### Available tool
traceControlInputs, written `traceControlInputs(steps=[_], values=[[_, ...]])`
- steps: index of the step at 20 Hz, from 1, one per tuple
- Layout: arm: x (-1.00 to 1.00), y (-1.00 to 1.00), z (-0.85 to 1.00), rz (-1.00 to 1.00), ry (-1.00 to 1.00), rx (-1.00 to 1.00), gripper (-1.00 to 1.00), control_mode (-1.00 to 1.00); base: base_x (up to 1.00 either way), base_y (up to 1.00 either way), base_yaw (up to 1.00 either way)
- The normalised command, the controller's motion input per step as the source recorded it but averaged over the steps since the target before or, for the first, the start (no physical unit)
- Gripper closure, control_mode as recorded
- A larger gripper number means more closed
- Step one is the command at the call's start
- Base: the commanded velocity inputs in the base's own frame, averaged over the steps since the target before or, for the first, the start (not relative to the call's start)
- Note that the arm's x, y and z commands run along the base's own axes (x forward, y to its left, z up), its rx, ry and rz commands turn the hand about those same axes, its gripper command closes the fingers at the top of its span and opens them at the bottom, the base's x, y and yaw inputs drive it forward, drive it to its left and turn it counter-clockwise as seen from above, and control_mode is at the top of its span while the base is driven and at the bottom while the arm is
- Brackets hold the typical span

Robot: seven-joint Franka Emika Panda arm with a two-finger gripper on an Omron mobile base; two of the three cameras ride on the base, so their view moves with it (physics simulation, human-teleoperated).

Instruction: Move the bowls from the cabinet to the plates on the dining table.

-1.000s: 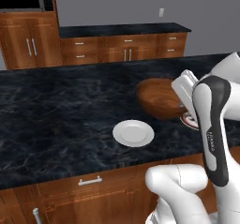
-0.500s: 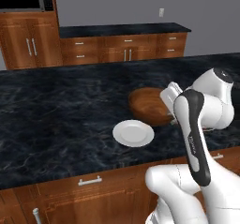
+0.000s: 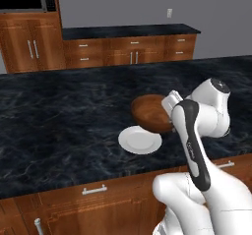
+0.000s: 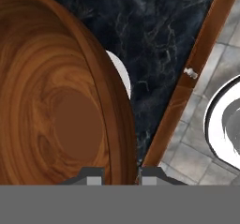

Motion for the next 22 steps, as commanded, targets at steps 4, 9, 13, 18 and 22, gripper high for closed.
traceControlInputs(steps=[4, 9, 13, 18, 22], values=[[0.43, 0.05, -0.15, 0.00, 0.01, -0.01, 1.00, -1.00, 0.00, 0.00, 0.00], [0.27, 0.02, -0.08, 0.00, 0.00, -0.08, 1.00, -1.00, 0.00, 0.00, 0.00], [0.28, 0.05, -0.33, 0.00, 0.00, -0.05, 1.00, -1.00, 0.00, 0.00, 0.00], [0.43, 0.10, -0.55, 0.00, 0.02, 0.00, 1.00, -1.00, 0.00, 0.00, 0.00], [0.41, 0.18, -0.39, 0.00, 0.05, 0.08, 1.00, -1.00, 0.00, 0.00, 0.00]])
